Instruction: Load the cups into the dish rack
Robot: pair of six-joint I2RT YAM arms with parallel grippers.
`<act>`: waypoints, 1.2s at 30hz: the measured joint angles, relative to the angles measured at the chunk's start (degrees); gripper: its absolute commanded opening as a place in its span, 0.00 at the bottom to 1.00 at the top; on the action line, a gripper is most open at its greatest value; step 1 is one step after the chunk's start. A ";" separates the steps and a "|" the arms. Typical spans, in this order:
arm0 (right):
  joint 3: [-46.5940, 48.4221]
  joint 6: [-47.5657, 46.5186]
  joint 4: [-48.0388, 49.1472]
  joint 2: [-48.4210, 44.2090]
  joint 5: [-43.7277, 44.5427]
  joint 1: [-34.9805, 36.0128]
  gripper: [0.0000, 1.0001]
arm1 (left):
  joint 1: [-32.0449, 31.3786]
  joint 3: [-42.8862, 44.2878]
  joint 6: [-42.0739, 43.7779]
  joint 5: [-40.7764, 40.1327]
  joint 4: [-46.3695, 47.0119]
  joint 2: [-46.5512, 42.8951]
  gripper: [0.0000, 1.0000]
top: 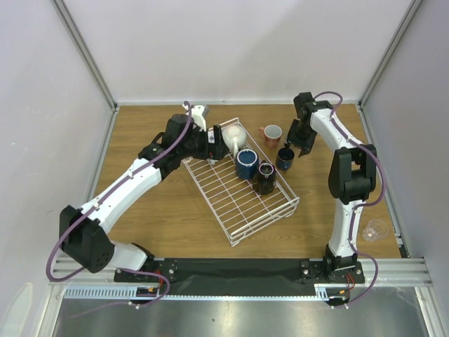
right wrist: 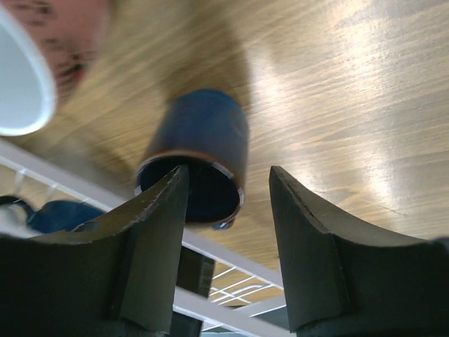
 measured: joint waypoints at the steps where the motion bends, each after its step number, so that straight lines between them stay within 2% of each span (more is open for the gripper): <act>1: -0.70 -0.22 0.26 0.15 0.13 0.00 0.51 | 0.00 0.15 -0.02 0.92 -0.42 -0.46 0.94; 3: -1.73 -0.68 0.72 0.42 0.37 0.00 0.44 | 0.07 1.14 0.02 2.38 -1.75 -0.96 0.94; 5: -1.95 -0.96 1.18 0.90 0.35 0.02 0.43 | 0.13 2.71 0.04 3.43 -3.17 -1.07 0.94; 8: -2.32 -1.14 2.29 1.51 0.11 0.11 0.30 | 0.37 5.81 0.24 4.90 -5.18 -1.25 0.95; 9: -2.34 -1.22 2.51 1.73 0.09 0.11 0.23 | 0.46 6.64 0.22 5.51 -5.55 -1.46 0.96; 11: -2.51 -1.38 2.64 1.88 -0.15 0.11 0.15 | 0.70 7.65 -0.22 6.82 -5.90 -2.19 0.96; 12: -2.58 -1.38 2.86 1.92 -0.39 0.11 0.05 | 0.81 8.00 -0.72 7.52 -6.03 -2.62 0.96; 13: -2.62 -1.64 3.19 1.95 -0.35 0.11 0.01 | 0.92 8.35 -1.20 8.41 -6.23 -3.13 0.96; 20: -3.69 -0.74 3.85 -0.66 -2.51 -1.57 0.00 | 1.14 10.78 -6.86 15.58 -6.03 -4.48 0.97; 25: -6.73 0.31 6.12 -13.25 -8.39 -5.03 0.00 | 1.20 10.84 -16.83 23.08 -0.15 -4.22 0.97; 29: -12.28 2.08 14.38 -29.86 -17.59 -7.41 0.00 | 1.22 8.52 -29.94 28.44 11.34 -4.11 0.97; 32: -17.44 5.68 24.61 -41.75 -27.54 -7.63 0.00 | 0.57 4.63 -40.17 30.29 20.41 -4.15 0.98; 36: -26.25 14.47 40.70 -51.10 -38.95 -6.54 0.00 | -2.84 -0.02 -51.65 30.21 29.29 -4.20 0.98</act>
